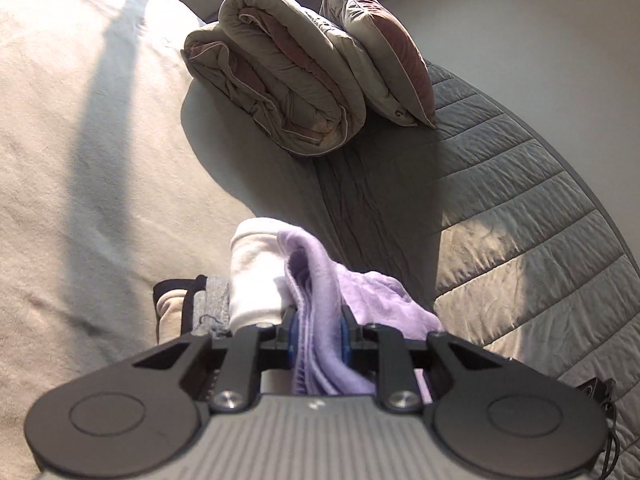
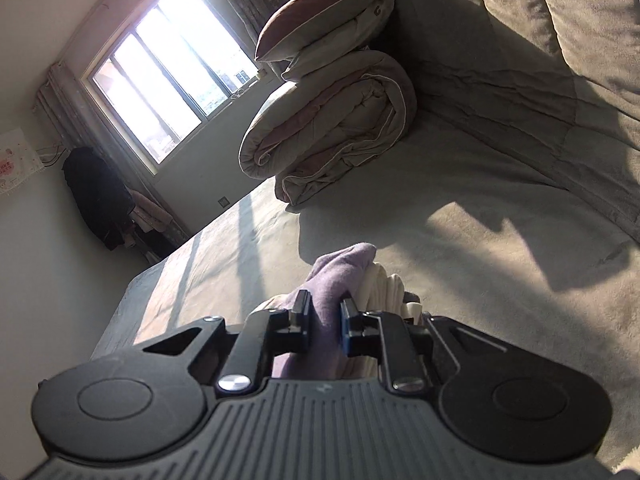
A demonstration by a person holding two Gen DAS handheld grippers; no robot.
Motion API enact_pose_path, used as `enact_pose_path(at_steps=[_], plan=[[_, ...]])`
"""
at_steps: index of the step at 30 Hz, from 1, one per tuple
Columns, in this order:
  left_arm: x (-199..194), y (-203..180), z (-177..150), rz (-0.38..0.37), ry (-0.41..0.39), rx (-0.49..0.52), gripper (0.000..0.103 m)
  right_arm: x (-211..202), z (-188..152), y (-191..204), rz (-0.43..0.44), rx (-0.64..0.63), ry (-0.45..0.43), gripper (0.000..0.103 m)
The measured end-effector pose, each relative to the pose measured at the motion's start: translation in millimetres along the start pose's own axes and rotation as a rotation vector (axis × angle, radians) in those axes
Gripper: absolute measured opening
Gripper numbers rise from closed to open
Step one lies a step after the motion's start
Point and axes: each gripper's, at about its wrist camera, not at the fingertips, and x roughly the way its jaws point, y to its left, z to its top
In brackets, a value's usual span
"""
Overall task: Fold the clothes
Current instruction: 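Carry the folded pants with both grippers onto the clothes stack, then open both grippers and release the pants on the stack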
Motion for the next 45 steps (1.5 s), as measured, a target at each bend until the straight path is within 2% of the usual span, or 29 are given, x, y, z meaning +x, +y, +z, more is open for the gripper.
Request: enact_pose_path(at_steps=[2, 6, 10, 12, 13, 15, 16, 19, 20, 23, 25, 27, 28, 29, 30, 32, 35, 40, 45], plan=[[0, 3, 3, -0.019, 0.005, 0.019, 0.023, 7, -6, -9, -0.009, -0.01, 0.007, 0.024], [-1, -6, 19, 0.013, -0.021, 0.086, 0.036, 2, 5, -7, 0.018, -0.054, 0.006, 0.032], [9, -8, 33, 0.042, -0.031, 0.08, 0.036, 12, 17, -1, 0.029, -0.062, 0.008, 0.034], [17, -10, 37, 0.063, -0.025, 0.08, 0.029, 20, 20, 1, 0.019, -0.069, 0.005, 0.034], [21, -12, 38, 0.082, -0.028, 0.088, 0.02, 25, 20, 2, 0.005, -0.075, 0.0, 0.034], [24, -16, 39, 0.101, -0.042, 0.109, 0.01, 35, 21, 4, -0.022, -0.088, -0.01, 0.033], [23, -19, 39, 0.105, -0.061, 0.125, 0.008, 36, 20, 5, -0.036, -0.104, -0.025, 0.018], [15, -27, 36, 0.082, -0.155, 0.16, 0.004, 32, 16, 8, -0.048, -0.143, -0.084, 0.014], [16, -27, 34, 0.1, -0.156, 0.164, 0.004, 30, 14, 8, -0.047, -0.155, -0.106, 0.014], [22, -27, 30, 0.16, -0.155, 0.181, 0.006, 24, 10, 9, -0.043, -0.189, -0.171, 0.014], [29, -29, 22, 0.234, -0.135, 0.244, 0.009, 34, 7, 6, -0.105, -0.191, -0.113, 0.018], [28, -34, 17, 0.278, -0.145, 0.305, 0.014, 37, 5, 4, -0.132, -0.193, -0.102, 0.021], [25, -37, 18, 0.287, -0.151, 0.316, 0.021, 34, 6, 4, -0.14, -0.187, -0.105, 0.028], [20, -40, 19, 0.29, -0.16, 0.322, 0.031, 31, 7, 4, -0.147, -0.181, -0.108, 0.035], [11, -42, 20, 0.273, -0.176, 0.314, 0.033, 25, 9, 6, -0.155, -0.189, -0.118, 0.037], [-6, -48, 24, 0.238, -0.205, 0.302, 0.035, 13, 12, 12, -0.174, -0.214, -0.137, 0.038], [-31, -62, 20, 0.189, -0.229, 0.344, 0.034, -9, 9, 25, -0.179, -0.274, -0.154, 0.038], [-58, -68, -2, 0.134, -0.16, 0.422, 0.029, -43, -3, 45, -0.138, -0.322, -0.17, 0.038], [-70, -65, -29, 0.198, -0.063, 0.472, 0.028, -67, -11, 60, -0.115, -0.294, -0.164, 0.038]])
